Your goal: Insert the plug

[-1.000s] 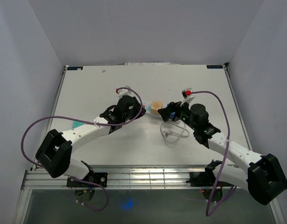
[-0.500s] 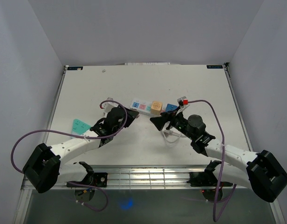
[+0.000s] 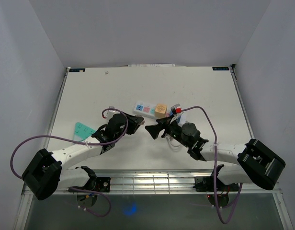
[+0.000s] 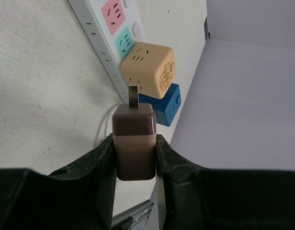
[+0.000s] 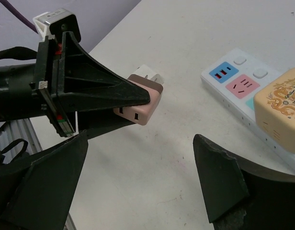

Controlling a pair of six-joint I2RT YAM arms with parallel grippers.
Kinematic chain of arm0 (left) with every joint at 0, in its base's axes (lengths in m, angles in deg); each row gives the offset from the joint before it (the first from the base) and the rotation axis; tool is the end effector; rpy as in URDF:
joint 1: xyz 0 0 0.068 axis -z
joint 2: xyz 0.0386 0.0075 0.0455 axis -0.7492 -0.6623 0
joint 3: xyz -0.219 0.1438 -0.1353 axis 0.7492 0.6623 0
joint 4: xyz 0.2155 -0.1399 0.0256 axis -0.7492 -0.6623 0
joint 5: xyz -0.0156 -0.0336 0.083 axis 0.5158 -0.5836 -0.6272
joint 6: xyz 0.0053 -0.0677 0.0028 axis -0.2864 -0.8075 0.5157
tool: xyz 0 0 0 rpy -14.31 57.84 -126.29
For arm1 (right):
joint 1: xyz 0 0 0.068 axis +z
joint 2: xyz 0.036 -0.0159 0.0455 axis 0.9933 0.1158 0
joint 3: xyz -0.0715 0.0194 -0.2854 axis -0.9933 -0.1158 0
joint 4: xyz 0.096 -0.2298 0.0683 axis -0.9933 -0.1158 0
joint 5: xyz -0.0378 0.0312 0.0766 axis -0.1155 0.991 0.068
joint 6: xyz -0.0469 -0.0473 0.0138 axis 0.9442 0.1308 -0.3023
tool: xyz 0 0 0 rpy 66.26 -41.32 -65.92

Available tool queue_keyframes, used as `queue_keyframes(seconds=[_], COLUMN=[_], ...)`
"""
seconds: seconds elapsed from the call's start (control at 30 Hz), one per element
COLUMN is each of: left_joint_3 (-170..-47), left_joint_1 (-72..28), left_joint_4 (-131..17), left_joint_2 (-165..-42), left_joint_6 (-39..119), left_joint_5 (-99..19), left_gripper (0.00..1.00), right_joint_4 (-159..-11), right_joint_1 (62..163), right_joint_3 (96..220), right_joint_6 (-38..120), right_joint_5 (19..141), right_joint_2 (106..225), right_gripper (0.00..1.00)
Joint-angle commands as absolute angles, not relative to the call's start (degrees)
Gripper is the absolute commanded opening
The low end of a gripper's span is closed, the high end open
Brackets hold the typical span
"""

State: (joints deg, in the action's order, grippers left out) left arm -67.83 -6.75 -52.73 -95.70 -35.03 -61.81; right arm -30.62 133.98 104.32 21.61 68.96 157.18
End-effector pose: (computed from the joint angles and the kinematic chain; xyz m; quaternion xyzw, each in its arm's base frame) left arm 0.1962 -0.1585 0.2229 -0.3823 0.7701 -0.4078 0.3072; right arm 0.1687 0.2005 0.2435 -0.1244 0.6795 0.4337 0.5786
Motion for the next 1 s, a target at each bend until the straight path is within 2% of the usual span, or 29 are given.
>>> queue_keyframes(seconds=[0.0, 0.73, 0.77, 0.97], left_joint_3=[-67.9, -67.1, -67.0, -66.6], left_joint_1=[-6.9, -6.6, -6.5, -6.1], left_joint_4=[-50.3, -43.8, -43.6, -43.1], left_joint_2=[-94.0, -99.7, -99.6, -99.1], left_joint_6=[-37.5, -39.7, -39.8, -39.9], left_joint_5=[-59.0, -50.0, -50.1, -50.6], left_gripper=[0.0, 0.0, 0.0, 0.0], right_joint_4=[-23.8, -16.5, -16.5, -16.1], right_joint_1=[135.2, 141.9, 142.1, 142.5], right_joint_3=[105.0, 106.8, 106.9, 107.6], right_joint_6=[23.5, 26.3, 26.7, 26.9], right_joint_5=[65.4, 51.2, 50.8, 47.9], right_joint_2=[159.3, 167.7, 168.0, 169.2], right_gripper=[0.96, 1.0, 0.96, 0.93])
